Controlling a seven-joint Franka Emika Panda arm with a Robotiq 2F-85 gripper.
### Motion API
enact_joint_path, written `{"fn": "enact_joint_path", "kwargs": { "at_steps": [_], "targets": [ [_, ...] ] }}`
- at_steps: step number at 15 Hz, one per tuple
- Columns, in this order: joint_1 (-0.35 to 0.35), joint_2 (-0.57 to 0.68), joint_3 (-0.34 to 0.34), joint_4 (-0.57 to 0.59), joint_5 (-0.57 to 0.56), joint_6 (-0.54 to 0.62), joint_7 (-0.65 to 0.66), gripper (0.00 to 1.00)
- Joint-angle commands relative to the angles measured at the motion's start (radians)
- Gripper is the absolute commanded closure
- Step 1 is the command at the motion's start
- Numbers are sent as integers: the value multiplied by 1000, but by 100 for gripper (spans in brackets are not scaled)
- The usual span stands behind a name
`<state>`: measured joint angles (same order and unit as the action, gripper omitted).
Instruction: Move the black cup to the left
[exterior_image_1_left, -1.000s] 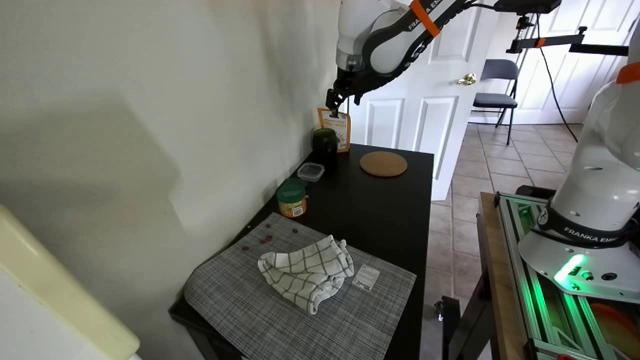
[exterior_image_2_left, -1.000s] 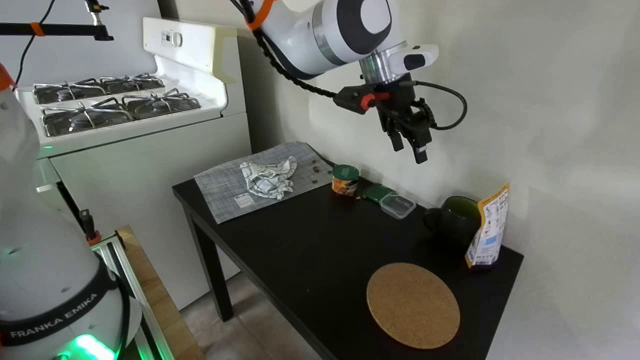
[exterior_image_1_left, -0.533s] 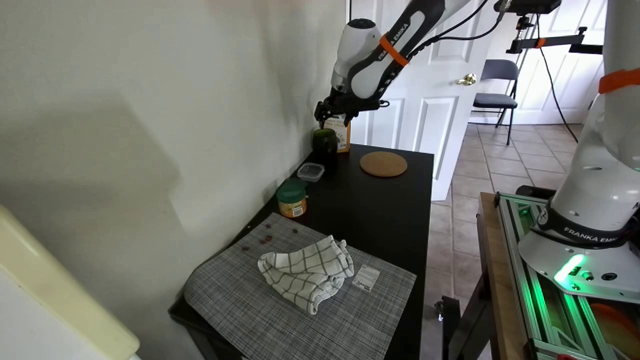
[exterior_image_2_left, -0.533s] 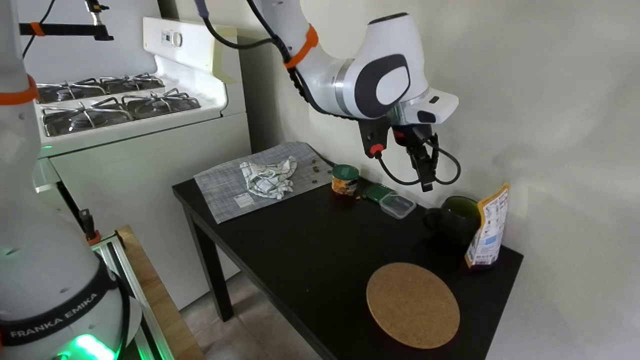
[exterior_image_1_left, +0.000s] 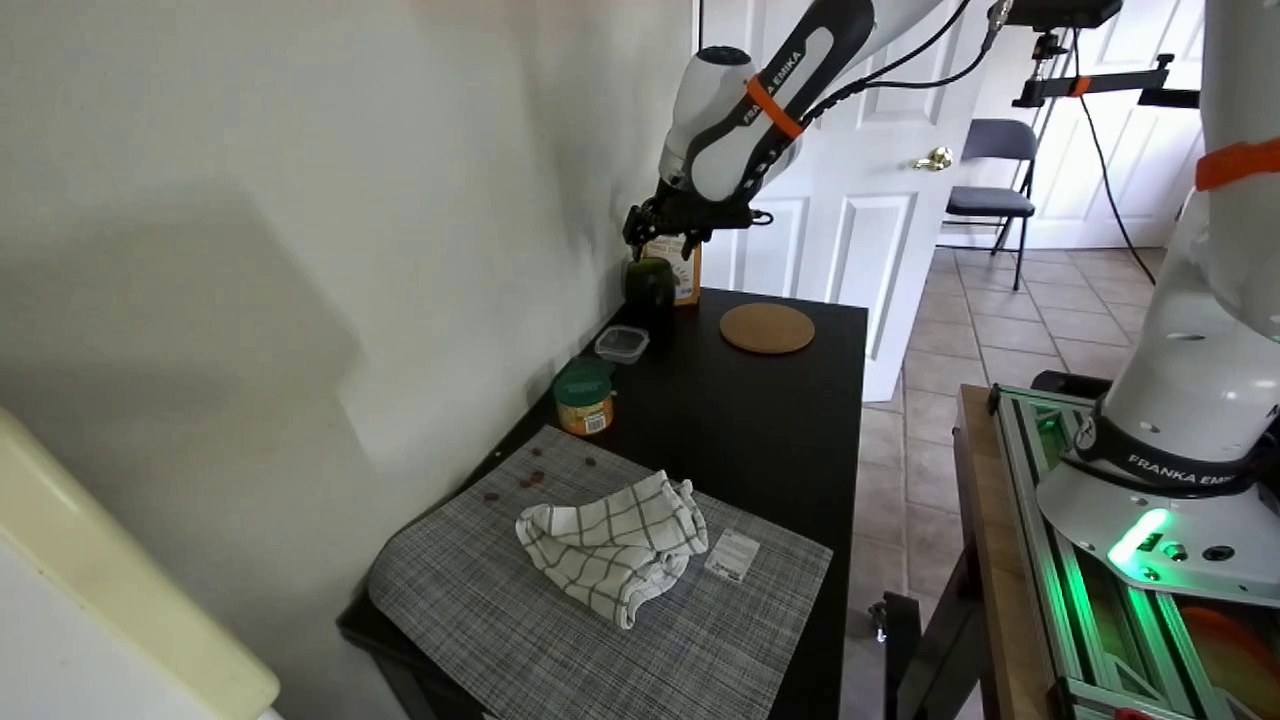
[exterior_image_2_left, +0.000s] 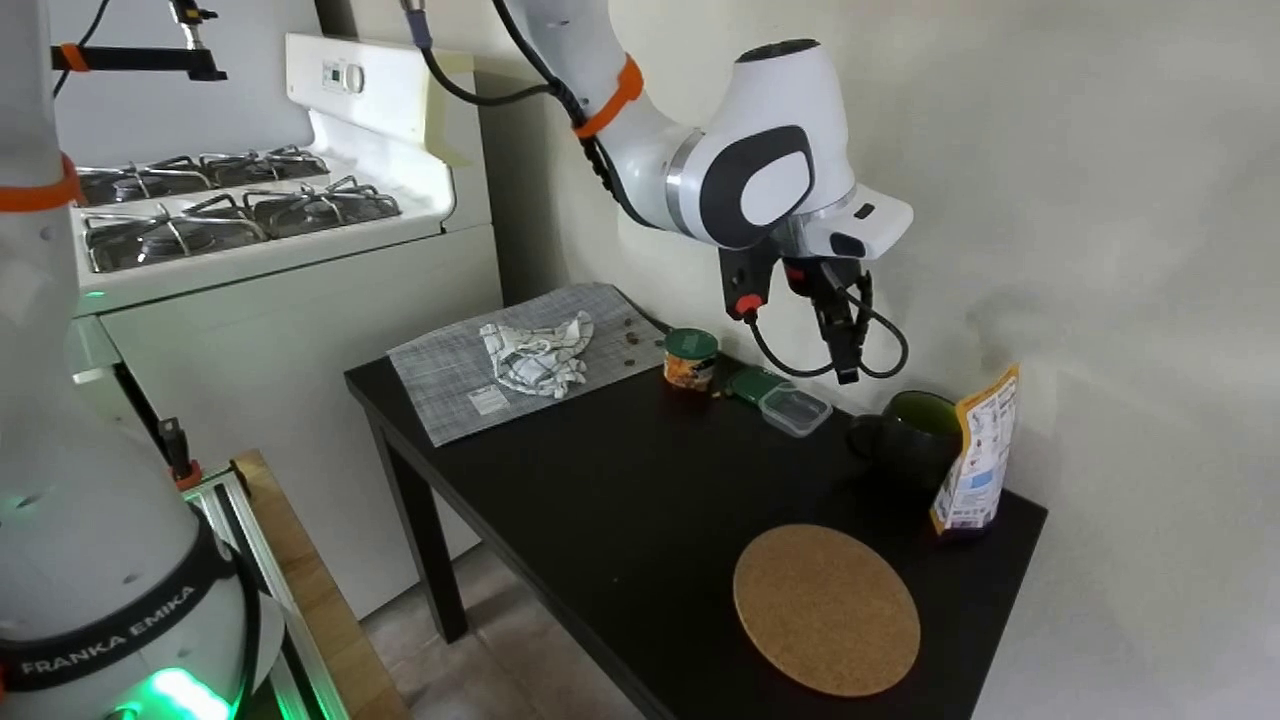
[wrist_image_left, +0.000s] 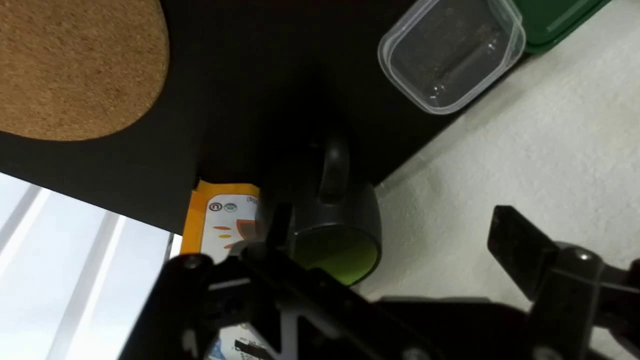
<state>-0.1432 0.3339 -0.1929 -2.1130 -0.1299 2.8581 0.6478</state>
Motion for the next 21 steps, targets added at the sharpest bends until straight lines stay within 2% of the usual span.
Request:
{"fn": "enact_joint_path", "kwargs": {
  "at_steps": [1, 3, 8, 13, 14, 15, 16, 17, 21],
  "targets": [
    [81, 66, -93, 80, 4, -162, 34, 0],
    [84, 112, -103, 132, 17, -226, 53, 0],
    [90, 236, -133, 252, 13, -190, 113, 0],
    [101, 340, -158, 354, 22, -206, 151, 0],
    [102, 355, -159, 369, 24, -211, 154, 4],
    [105, 367, -162, 379, 24, -212, 156, 21],
    [109, 379, -167, 390, 22, -211, 163, 29],
    [110, 387, -169, 399, 23, -213, 164, 29],
    [118, 413, -173, 431, 28, -219, 178, 61]
  ]
}}
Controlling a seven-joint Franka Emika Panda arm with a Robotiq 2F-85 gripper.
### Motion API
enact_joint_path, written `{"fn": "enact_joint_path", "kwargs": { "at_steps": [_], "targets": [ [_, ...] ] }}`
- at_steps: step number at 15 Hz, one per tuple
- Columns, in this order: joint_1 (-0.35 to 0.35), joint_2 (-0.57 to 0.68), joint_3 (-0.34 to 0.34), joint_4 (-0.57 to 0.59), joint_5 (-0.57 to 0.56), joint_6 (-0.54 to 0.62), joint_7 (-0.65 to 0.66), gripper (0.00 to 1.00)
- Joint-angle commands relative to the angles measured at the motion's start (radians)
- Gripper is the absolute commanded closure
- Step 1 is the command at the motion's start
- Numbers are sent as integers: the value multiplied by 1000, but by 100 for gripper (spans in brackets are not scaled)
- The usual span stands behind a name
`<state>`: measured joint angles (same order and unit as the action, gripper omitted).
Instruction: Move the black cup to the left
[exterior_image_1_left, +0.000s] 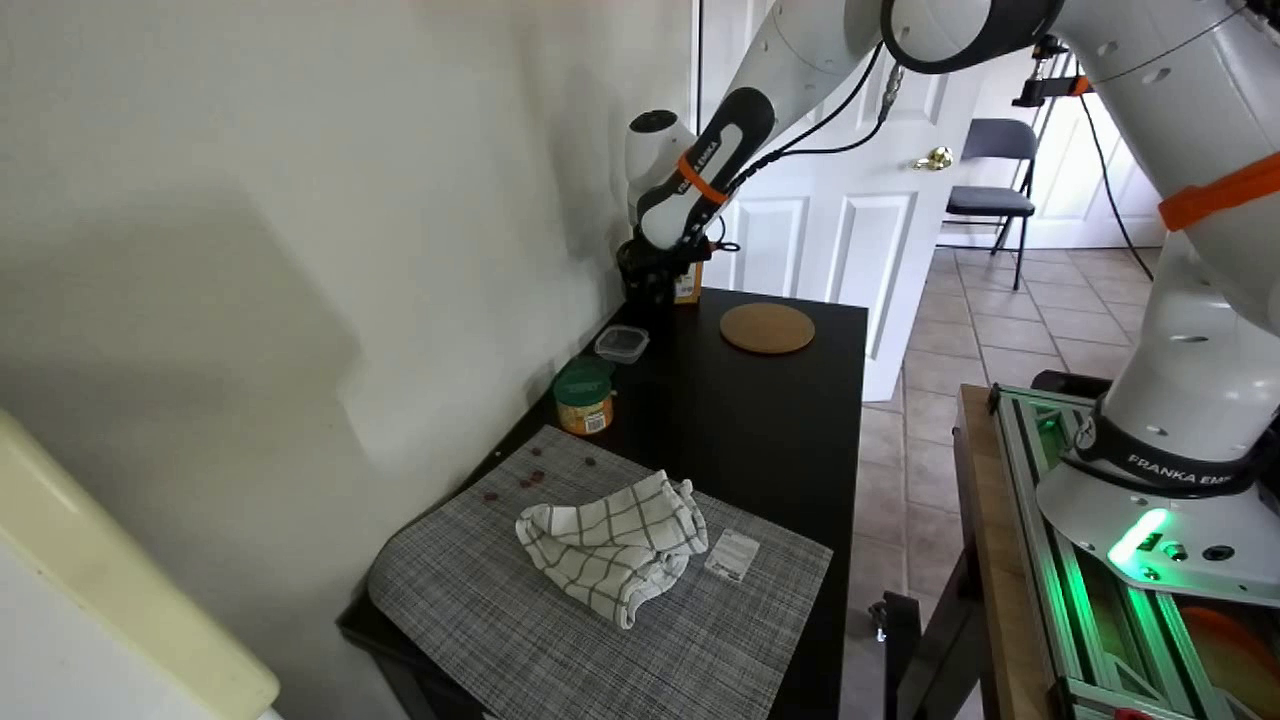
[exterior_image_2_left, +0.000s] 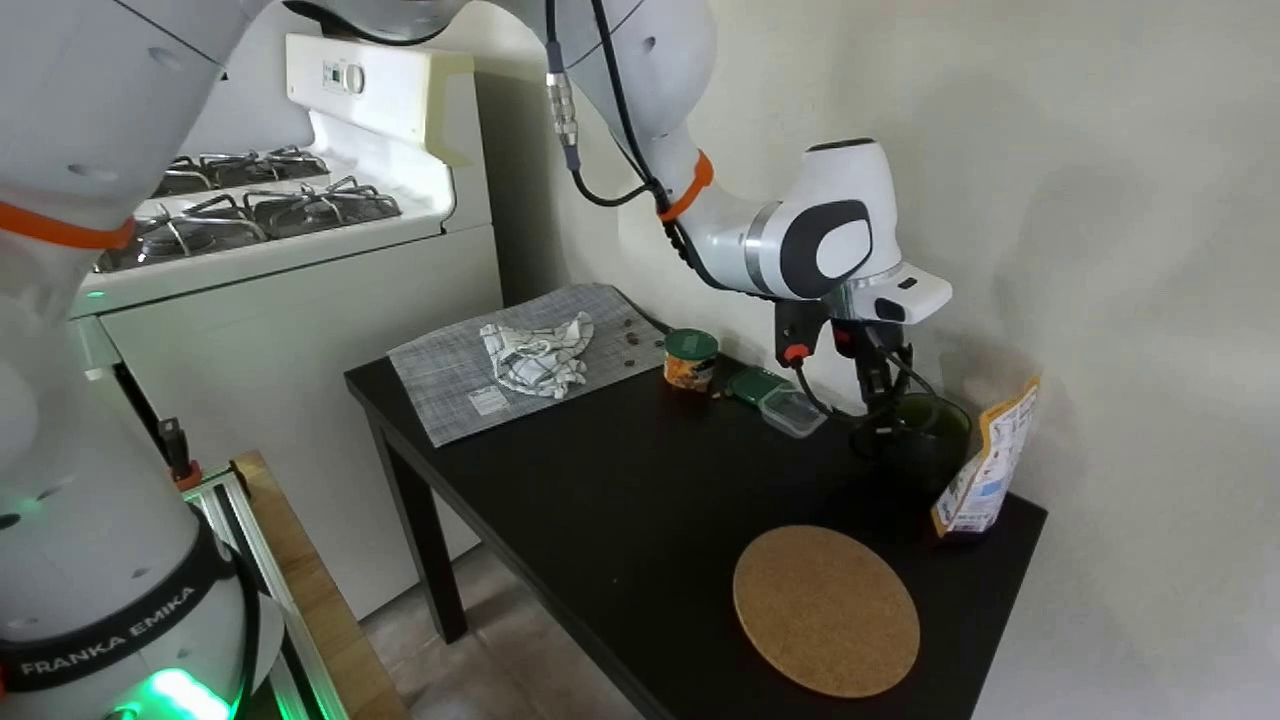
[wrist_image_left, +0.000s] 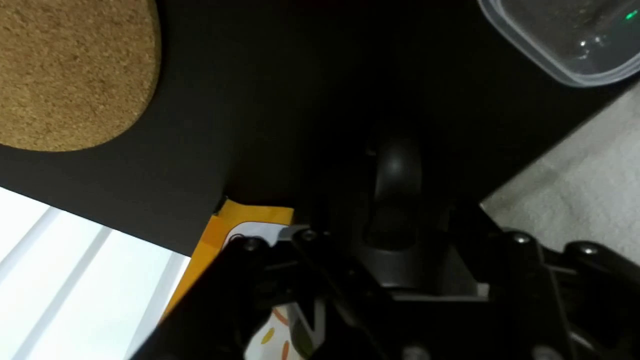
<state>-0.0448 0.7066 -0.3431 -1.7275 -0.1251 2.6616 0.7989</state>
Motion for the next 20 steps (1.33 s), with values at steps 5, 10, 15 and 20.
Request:
{"fn": "enact_joint_path", "kwargs": {
  "at_steps": [5, 10, 15, 20],
  "targets": [
    [28, 55, -25, 64, 20, -26, 45, 98],
    [55, 24, -34, 29, 3, -36, 48, 94],
    [175, -36, -89, -77, -54, -11, 110, 94],
    [316, -91, -175, -192, -133, -3, 285, 94]
  ]
}}
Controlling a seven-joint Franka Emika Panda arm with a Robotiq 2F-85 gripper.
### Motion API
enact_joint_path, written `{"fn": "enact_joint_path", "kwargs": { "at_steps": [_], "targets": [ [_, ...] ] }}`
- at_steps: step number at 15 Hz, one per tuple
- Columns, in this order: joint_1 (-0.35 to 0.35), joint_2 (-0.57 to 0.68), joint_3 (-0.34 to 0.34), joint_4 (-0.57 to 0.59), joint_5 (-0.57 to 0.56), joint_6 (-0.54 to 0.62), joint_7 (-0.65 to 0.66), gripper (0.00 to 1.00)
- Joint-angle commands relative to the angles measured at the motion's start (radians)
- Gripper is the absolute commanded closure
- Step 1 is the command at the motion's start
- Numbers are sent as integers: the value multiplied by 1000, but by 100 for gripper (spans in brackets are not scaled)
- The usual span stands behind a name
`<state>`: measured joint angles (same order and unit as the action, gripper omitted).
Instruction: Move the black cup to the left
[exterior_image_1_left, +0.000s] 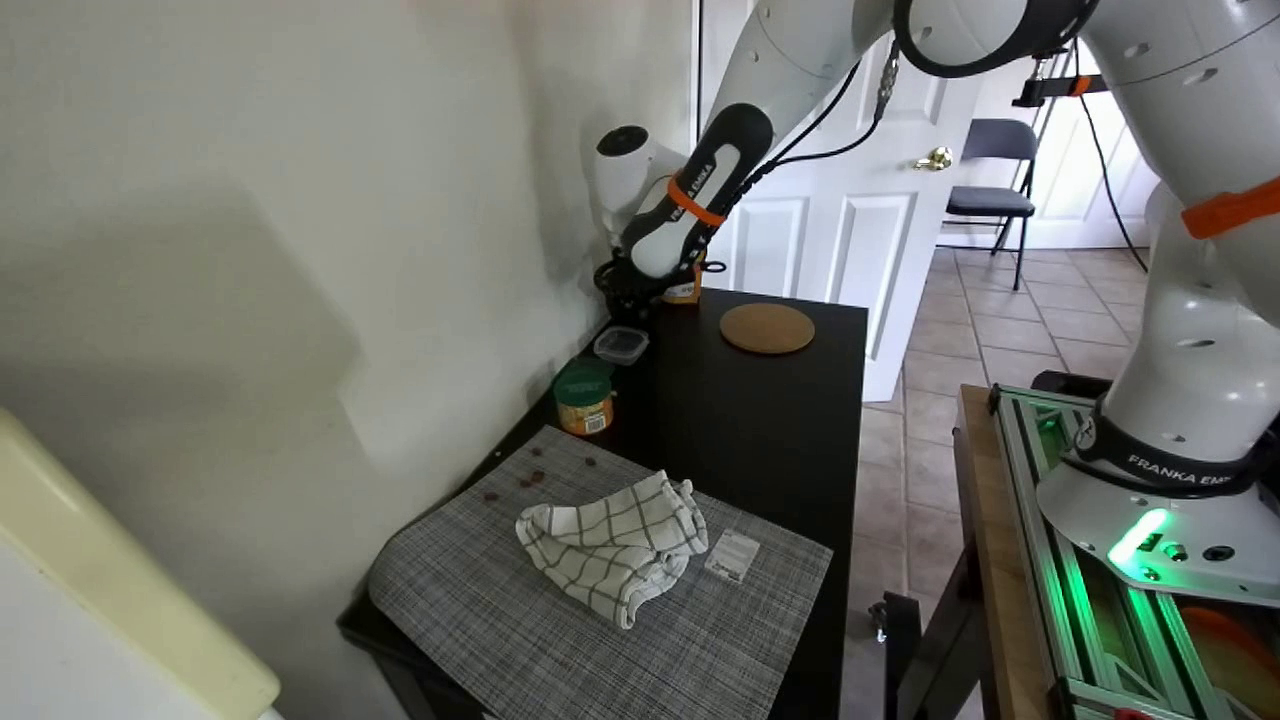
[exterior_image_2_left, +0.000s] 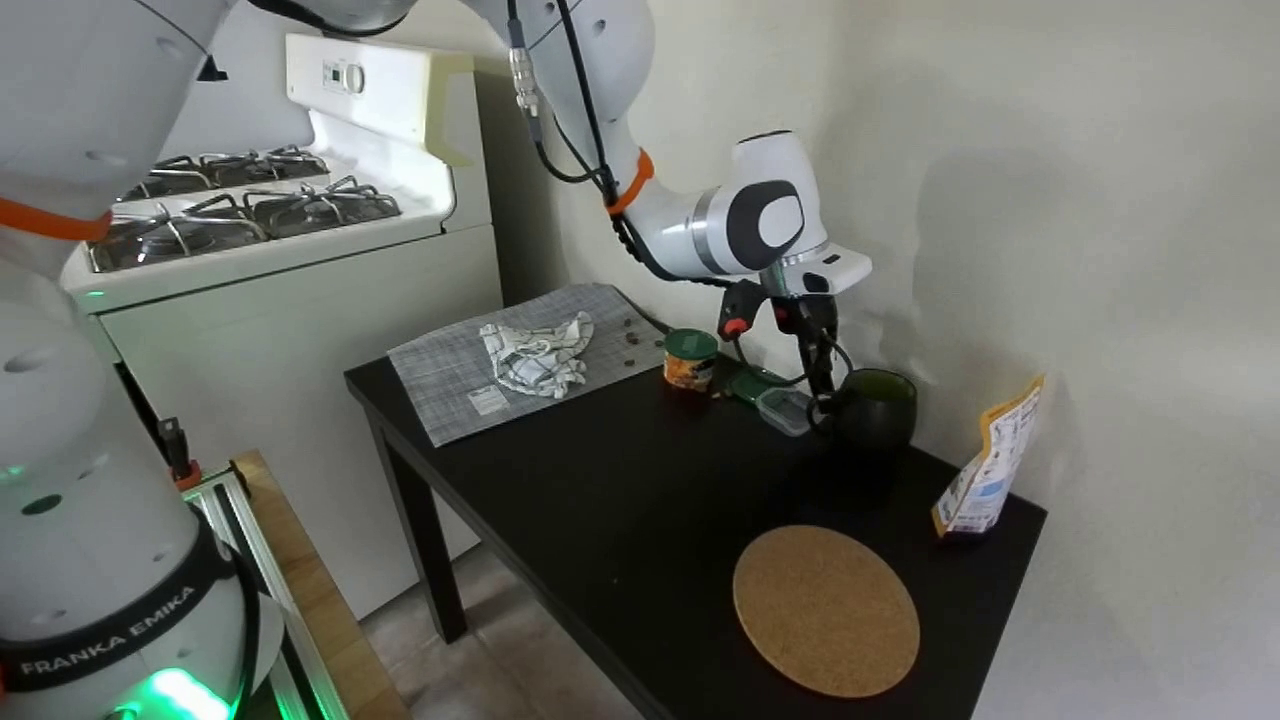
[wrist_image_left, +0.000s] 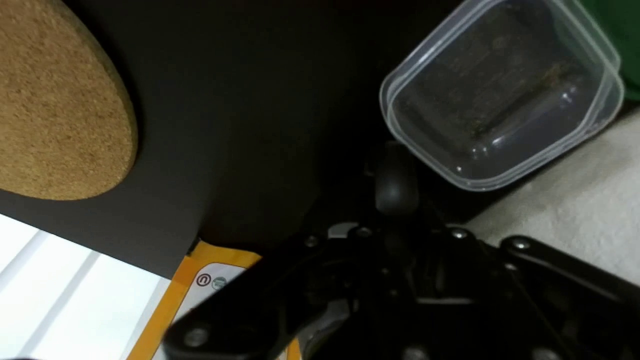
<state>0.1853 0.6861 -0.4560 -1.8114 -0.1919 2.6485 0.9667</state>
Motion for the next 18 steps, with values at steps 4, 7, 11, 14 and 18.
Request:
{"fn": "enact_joint_path", "kwargs": {
  "at_steps": [4, 7, 11, 14, 18],
  "targets": [
    [190, -143, -145, -235, -168, 11, 287, 94],
    [261, -242, -200, -353, -273, 31, 372, 94],
    [325, -383, -225, -467, -459, 64, 454, 94],
    [290, -492, -156, -529, -595, 83, 523, 94],
    [276, -581, -99, -614, -667, 173, 549, 94]
  ]
}}
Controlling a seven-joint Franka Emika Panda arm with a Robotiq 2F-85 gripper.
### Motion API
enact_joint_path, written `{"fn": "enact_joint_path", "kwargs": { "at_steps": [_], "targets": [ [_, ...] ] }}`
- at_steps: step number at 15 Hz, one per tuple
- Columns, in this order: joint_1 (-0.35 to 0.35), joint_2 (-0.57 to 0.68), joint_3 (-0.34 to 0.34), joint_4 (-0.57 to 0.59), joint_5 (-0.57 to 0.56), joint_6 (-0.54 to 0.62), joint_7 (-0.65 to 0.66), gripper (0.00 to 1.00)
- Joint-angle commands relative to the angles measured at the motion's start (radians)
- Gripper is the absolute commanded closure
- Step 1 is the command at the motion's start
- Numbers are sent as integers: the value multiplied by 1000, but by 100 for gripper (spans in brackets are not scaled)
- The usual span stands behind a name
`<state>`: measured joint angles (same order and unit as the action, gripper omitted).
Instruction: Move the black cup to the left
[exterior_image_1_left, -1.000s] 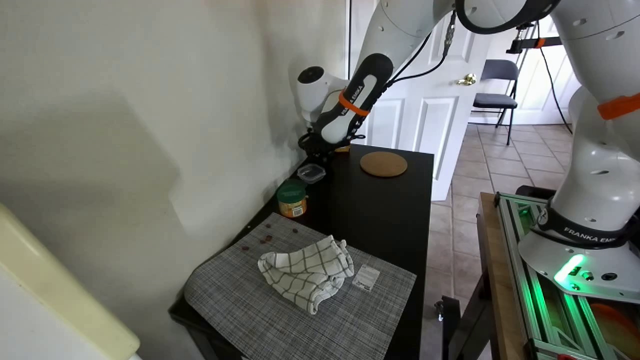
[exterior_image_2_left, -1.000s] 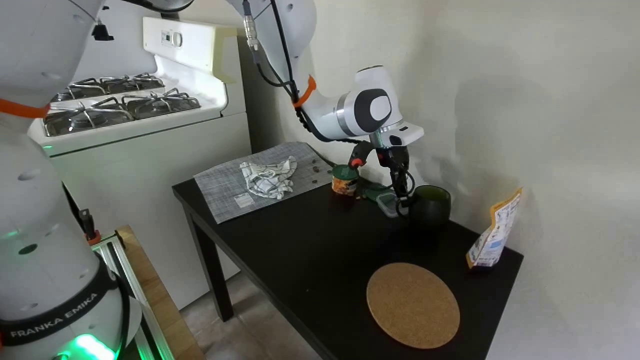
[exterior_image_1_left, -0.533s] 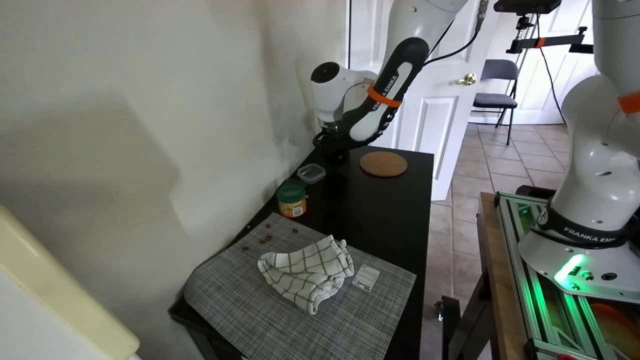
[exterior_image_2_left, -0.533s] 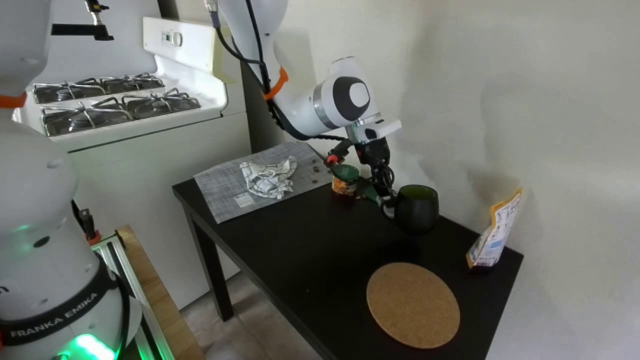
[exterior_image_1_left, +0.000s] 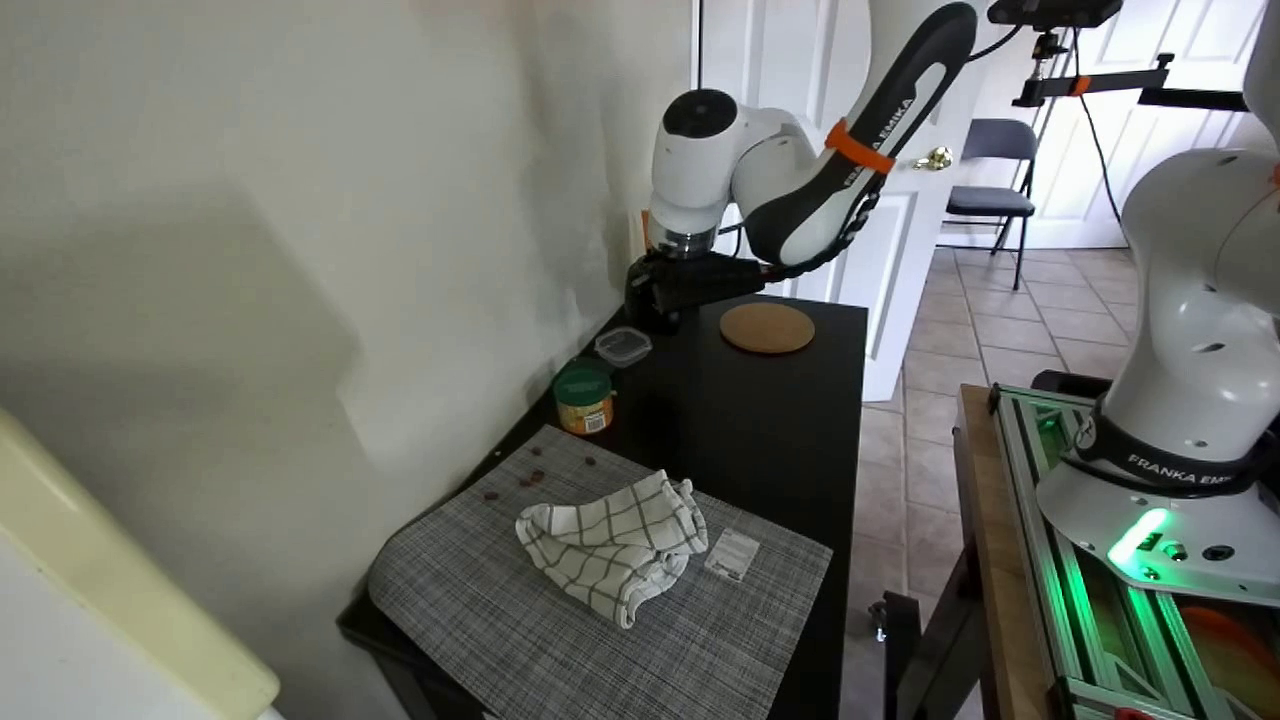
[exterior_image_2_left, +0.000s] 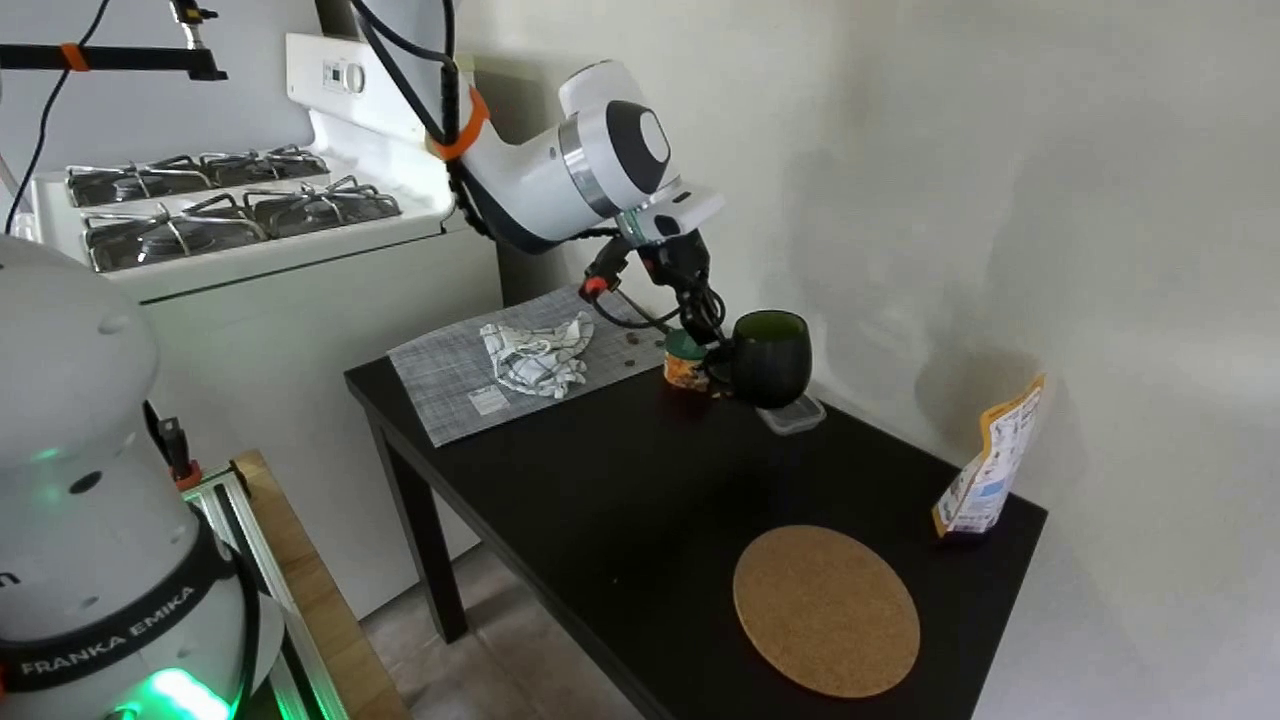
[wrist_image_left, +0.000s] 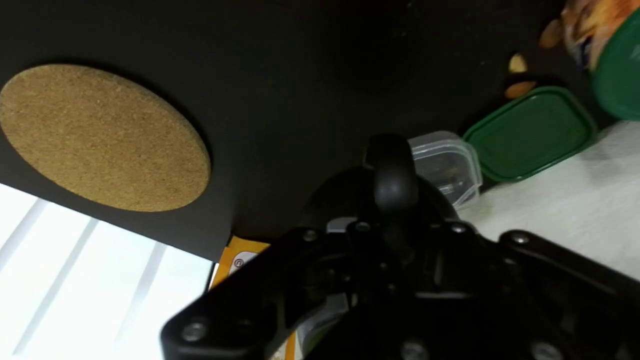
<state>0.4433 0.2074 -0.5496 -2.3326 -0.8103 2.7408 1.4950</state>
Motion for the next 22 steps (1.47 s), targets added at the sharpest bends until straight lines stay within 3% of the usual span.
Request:
{"fn": "enact_joint_path", "kwargs": {
  "at_steps": [1, 5, 6, 11, 12, 16, 22],
  "targets": [
    [1, -132, 20, -126, -53, 122, -12, 94],
    [-2, -204, 29, -224, -31, 190, -96, 94],
    [5, -118, 30, -157, -21, 170, -57, 78],
    [3, -165, 30, -207, -21, 176, -82, 78],
    [9, -161, 31, -197, -51, 164, -66, 94],
    [63, -182, 36, -222, -347, 100, 101, 94],
    [119, -239, 75, -317, -742, 110, 405, 94]
  ]
}}
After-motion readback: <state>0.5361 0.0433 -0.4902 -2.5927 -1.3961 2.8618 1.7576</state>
